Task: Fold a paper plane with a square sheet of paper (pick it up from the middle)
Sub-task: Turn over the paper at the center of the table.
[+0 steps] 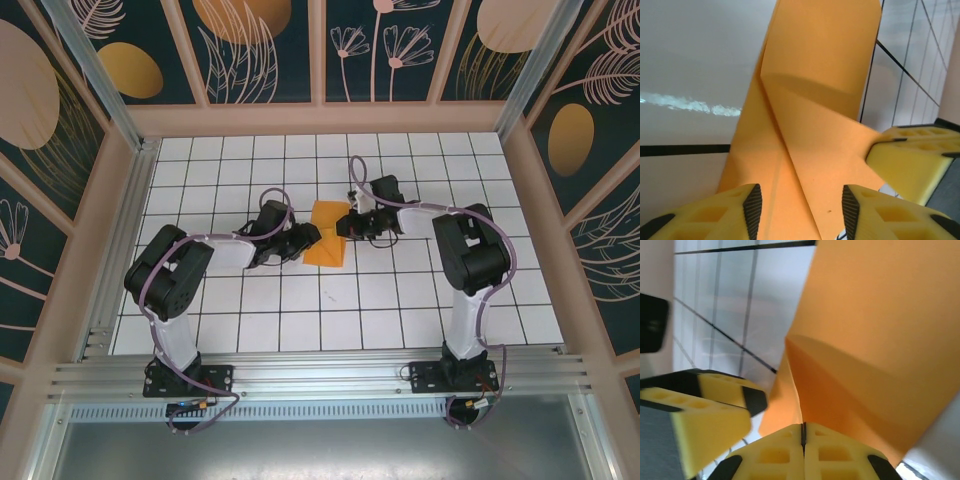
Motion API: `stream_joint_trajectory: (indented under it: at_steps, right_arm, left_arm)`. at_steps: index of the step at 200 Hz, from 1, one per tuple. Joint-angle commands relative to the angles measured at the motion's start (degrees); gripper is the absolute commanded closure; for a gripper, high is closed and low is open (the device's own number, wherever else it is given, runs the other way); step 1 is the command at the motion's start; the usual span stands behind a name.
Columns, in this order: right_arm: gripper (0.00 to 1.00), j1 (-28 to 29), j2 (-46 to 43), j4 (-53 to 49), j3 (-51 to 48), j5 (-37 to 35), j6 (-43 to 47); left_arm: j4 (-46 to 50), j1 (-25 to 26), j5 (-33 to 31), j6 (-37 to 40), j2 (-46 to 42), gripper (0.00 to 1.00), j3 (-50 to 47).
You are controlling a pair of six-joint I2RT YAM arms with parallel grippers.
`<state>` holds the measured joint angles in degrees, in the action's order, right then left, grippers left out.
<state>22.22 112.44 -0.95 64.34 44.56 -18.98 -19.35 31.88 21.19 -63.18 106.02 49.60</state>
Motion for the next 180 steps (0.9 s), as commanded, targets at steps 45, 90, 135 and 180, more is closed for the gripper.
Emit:
stream_joint_trajectory:
  at_steps: [45, 90, 135, 180]
  right_arm:
    - [0.95, -2.60, -3.95, 14.81, -4.46, 16.07, -15.25]
    - [0.95, -2.97, -5.60, 20.45, -7.95, 18.55, -21.53]
    - [0.95, -3.46, -6.08, 22.55, -9.83, 19.68, -24.19]
    - [0.95, -3.94, -6.19, 25.02, -11.53, 20.80, -26.33]
  left_arm:
    - [-33.31, -1.95, 7.95, -8.52, -1.54, 0.32, -11.36]
    - [-41.09, -2.01, 8.19, -10.36, 0.04, 0.31, -12.95]
    - [-43.20, -2.04, 7.78, -7.59, 1.79, 0.22, -11.59]
    - [-44.82, -2.00, 9.25, -7.54, 3.93, 0.16, -10.61]
